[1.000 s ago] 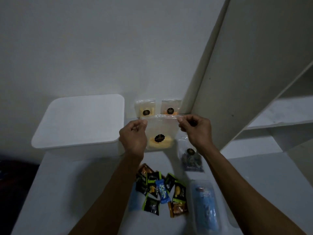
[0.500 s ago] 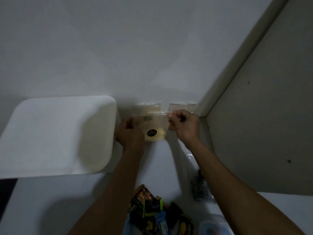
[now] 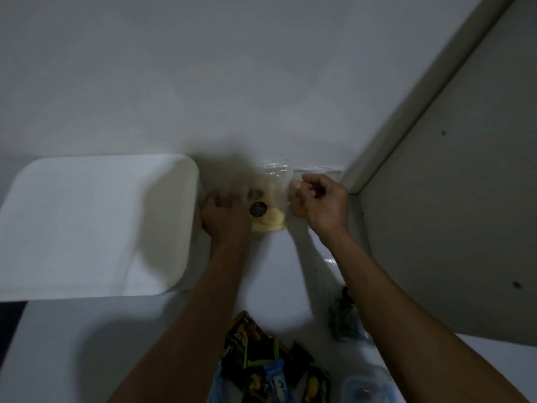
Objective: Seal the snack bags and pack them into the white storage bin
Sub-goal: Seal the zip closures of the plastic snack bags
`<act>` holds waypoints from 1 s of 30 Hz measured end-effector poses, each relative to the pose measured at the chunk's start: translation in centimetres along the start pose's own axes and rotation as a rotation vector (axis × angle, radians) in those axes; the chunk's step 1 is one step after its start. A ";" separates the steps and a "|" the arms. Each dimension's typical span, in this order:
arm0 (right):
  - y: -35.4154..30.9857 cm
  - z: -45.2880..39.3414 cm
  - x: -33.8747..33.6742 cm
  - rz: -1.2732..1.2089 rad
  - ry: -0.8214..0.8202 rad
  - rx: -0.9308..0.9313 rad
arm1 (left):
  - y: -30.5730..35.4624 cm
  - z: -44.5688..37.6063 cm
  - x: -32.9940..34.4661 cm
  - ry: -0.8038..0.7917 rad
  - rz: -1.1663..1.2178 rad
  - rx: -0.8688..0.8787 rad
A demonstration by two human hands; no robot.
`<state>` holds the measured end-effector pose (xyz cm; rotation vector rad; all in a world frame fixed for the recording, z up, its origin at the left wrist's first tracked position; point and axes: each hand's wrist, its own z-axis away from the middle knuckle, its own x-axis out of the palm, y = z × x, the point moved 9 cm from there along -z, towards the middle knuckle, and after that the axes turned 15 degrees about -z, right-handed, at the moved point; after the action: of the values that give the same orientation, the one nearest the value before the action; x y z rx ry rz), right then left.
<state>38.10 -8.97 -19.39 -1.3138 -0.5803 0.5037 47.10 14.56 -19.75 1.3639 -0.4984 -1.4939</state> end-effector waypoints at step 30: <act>6.2 15.9 -15.4 0.278 0.217 0.016 | -11.9 18.1 5.6 -0.600 -0.361 0.037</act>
<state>15.94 -5.95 -24.75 -1.4205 -0.2144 0.5816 26.80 8.88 -27.36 1.0513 -0.6751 -2.2184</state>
